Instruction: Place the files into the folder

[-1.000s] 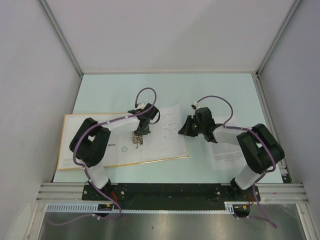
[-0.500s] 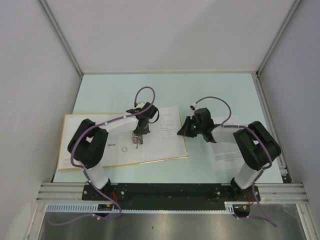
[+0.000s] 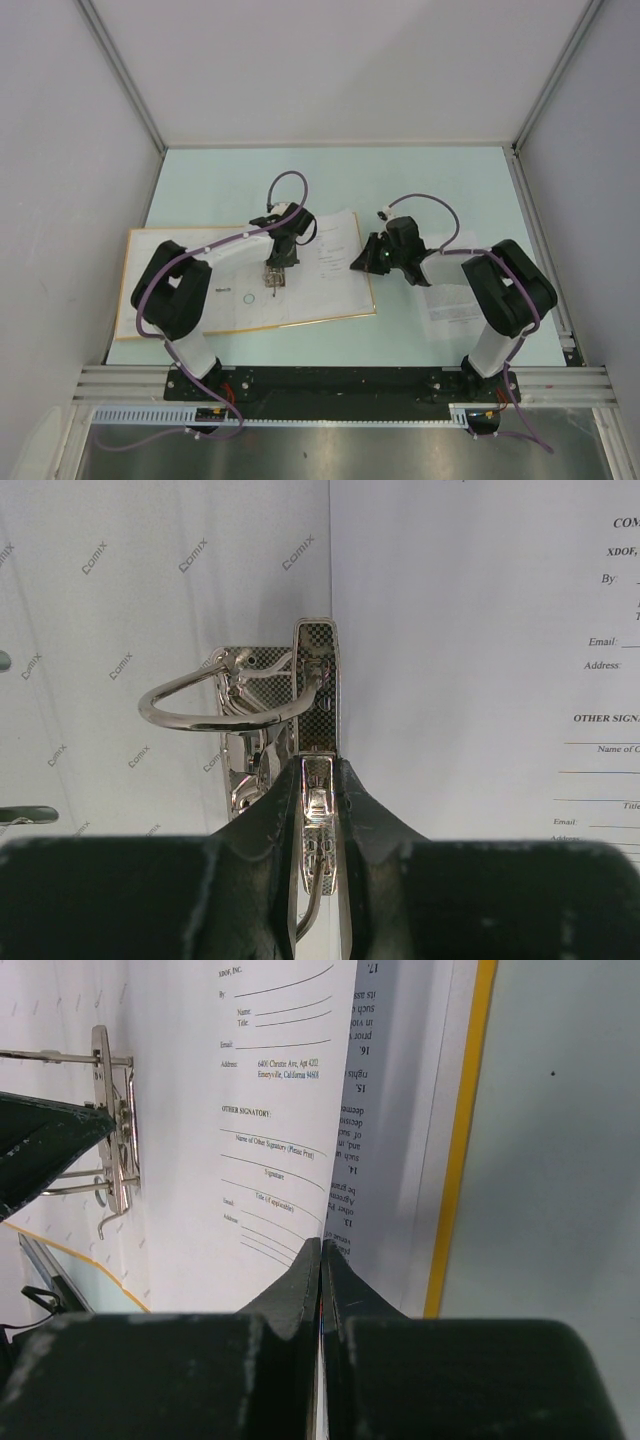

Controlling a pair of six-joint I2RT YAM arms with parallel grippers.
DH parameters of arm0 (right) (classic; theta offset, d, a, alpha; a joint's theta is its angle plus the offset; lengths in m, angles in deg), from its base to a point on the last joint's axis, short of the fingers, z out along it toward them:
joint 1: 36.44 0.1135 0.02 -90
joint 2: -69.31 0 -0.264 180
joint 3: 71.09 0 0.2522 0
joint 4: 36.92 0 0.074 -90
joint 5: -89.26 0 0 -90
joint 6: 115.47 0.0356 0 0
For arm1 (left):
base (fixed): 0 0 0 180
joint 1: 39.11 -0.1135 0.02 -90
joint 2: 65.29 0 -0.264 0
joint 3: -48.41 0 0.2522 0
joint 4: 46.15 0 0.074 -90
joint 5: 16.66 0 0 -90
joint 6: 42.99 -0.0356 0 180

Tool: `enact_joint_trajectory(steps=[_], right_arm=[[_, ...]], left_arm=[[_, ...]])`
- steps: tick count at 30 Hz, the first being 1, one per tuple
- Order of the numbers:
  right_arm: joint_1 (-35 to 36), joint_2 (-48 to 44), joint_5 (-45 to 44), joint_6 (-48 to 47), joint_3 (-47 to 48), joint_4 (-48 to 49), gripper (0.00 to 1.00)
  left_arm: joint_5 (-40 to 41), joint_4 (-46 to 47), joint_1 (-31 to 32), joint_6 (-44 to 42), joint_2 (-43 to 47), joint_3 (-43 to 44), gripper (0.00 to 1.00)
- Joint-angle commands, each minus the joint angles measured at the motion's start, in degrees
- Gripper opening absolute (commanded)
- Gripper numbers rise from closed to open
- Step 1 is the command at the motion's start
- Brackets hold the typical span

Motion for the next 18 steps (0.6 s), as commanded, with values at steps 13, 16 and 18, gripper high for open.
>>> enact_joint_trajectory(steps=[13,16,18], right_arm=[[2.12,1.06,-0.12,2.34,-0.01,4.06,0.00],[2.48,0.97,-0.56,2.34,0.08,3.89,0.00],[2.48,0.88,-0.74,2.25,0.08,3.71,0.00]], left_arm=[[-0.96,0.89,-0.35,-0.72,2.24,0.76,0.02],[-1.05,1.06,-0.35,-0.80,2.07,0.58,0.02],[-1.14,1.15,-0.35,-0.89,1.89,0.67,0.02]])
